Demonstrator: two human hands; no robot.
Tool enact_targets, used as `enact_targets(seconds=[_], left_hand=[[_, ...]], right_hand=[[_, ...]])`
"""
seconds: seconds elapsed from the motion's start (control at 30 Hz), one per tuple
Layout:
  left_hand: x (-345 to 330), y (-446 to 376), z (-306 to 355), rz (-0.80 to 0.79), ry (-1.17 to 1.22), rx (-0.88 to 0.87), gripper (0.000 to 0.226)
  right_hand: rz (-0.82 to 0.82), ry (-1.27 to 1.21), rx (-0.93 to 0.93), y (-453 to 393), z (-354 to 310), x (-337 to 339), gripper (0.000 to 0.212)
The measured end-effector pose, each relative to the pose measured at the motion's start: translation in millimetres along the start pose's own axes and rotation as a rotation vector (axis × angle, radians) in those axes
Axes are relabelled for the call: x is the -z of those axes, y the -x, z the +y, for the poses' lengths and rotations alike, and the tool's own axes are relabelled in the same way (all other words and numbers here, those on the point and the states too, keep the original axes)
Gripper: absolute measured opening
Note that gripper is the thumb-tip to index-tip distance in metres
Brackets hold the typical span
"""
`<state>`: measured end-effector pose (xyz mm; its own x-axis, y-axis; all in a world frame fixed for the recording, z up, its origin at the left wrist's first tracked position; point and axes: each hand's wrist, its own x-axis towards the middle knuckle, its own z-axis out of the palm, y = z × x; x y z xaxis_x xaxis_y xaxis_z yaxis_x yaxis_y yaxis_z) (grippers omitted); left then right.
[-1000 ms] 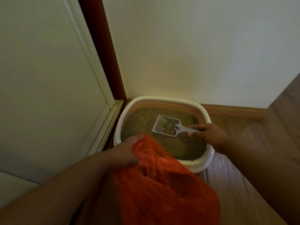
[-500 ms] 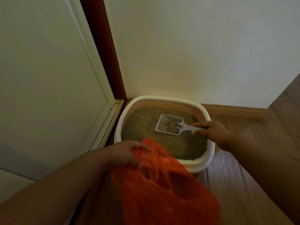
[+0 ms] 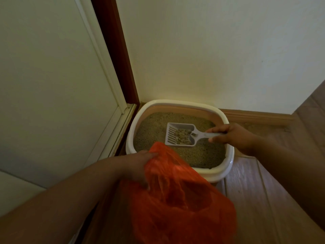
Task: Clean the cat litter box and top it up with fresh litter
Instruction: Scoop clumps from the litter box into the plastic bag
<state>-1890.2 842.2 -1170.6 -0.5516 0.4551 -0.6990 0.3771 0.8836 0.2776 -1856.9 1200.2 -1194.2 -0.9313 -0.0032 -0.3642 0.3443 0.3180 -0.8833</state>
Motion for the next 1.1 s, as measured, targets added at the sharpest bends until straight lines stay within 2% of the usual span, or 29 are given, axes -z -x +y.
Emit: enact_targets(seconds=[0.1,0.37,0.5,0.63,0.83,1.1], left_hand=[[-2.6,2.2,-0.2,-0.035,0.040,-0.009,0.136],[-1.5,5.8,3.3,-0.034,0.279,-0.018,0.133],[-0.8,3.6,5.1,-0.017,0.313,-0.018,0.131],[-0.7,1.2,6.2,-0.017,0.282,-0.023,0.131],[-0.9,0.1,5.3,-0.027,0.258,-0.024,0.130],[1.3,-0.6,3.9,-0.029,0.253,-0.016,0.130]], right_hand=[[-0.103,0.077,0.004,2.0,-3.1,-3.8,0.041],[-0.350,0.498,0.088,9.5,-27.7,-17.9,0.031],[-0.449,0.756,0.155,9.0,-48.4,-34.3,0.029],[-0.557,0.910,0.173,8.6,-65.0,-55.7,0.028],[-0.585,1.127,0.215,10.5,-92.6,-74.8,0.033],[-0.586,1.163,0.230,14.7,-101.1,-81.8,0.031]])
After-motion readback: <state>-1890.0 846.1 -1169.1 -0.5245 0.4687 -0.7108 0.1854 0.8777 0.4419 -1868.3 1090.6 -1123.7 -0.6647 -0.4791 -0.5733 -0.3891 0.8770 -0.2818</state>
